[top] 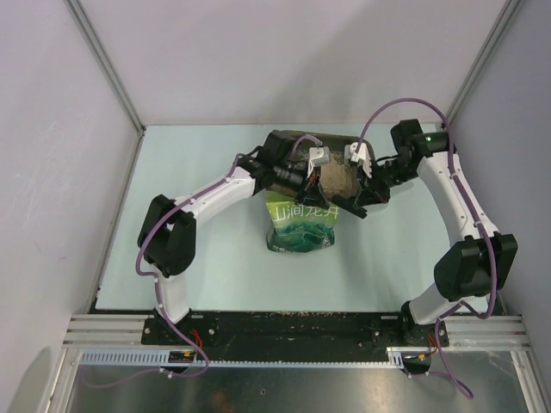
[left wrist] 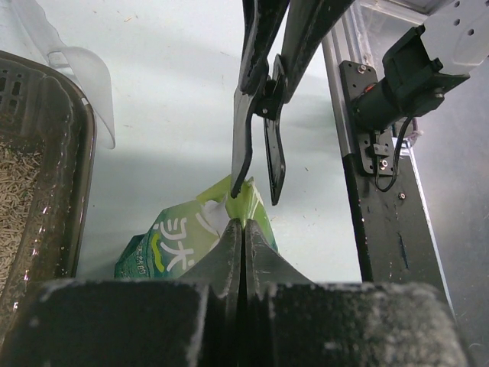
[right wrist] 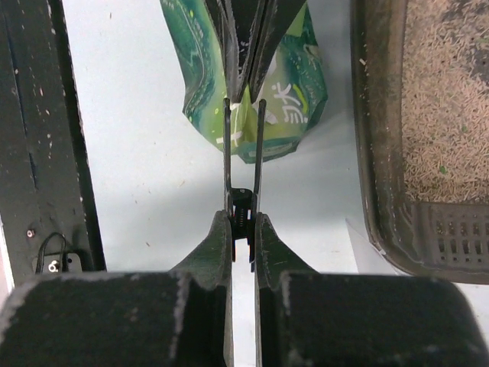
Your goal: Fill the litter box with clean litter
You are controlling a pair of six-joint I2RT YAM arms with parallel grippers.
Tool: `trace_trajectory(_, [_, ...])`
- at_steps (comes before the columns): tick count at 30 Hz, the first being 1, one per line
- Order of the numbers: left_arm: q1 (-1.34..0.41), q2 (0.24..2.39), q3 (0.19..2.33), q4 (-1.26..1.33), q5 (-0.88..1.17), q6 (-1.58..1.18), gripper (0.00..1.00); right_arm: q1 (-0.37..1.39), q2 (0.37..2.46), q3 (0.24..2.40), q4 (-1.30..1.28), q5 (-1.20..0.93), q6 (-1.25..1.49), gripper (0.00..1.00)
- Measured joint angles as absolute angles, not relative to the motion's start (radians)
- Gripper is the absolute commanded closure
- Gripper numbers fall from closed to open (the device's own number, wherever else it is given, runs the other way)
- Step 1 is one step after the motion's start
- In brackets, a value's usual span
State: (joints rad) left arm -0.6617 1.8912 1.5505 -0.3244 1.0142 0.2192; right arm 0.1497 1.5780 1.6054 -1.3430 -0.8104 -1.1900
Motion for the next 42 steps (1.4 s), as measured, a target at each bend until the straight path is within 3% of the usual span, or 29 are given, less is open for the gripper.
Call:
trace_trajectory(9, [-0.664,1.891,1.55,-0.326,1.013,0.219,1.0,0.178,1.567,1.572,-1.341,-0.721,-1.206,1.0])
trace_trajectory(12, [-0.666,1.891,1.551,-0.331,1.014,0.22,0.86,0.191,1.563,1.568,-1.34,-0.704,-1.206,1.0])
trace_trajectory(13, [-0.667,1.891,1.551,-0.332,1.014,0.219,0.75,0.199,1.563,1.568,-1.338,-0.698,-1.205,1.0])
trace_trajectory(15, [-0.669,1.891,1.551,-0.332,1.013,0.224,0.64,0.215,1.563,1.568,-1.333,-0.683,-1.203,1.0])
trace_trajectory(22, [-0.655,1.861,1.519,-0.348,1.007,0.245,0.58,0.297,1.553,1.57,-1.316,-0.587,-1.181,1.0])
trace_trajectory(35, [-0.504,1.602,1.297,-0.389,1.0,0.307,0.6,0.403,1.552,1.609,-1.299,-0.451,-1.122,1.0])
trace_trajectory(38, [-0.512,1.595,1.271,-0.4,1.001,0.324,0.67,0.41,1.556,1.637,-1.304,-0.447,-1.09,1.0])
trace_trajectory(42, [-0.514,1.596,1.255,-0.409,0.999,0.349,0.84,0.4,1.586,1.708,-1.318,-0.484,-1.047,1.0])
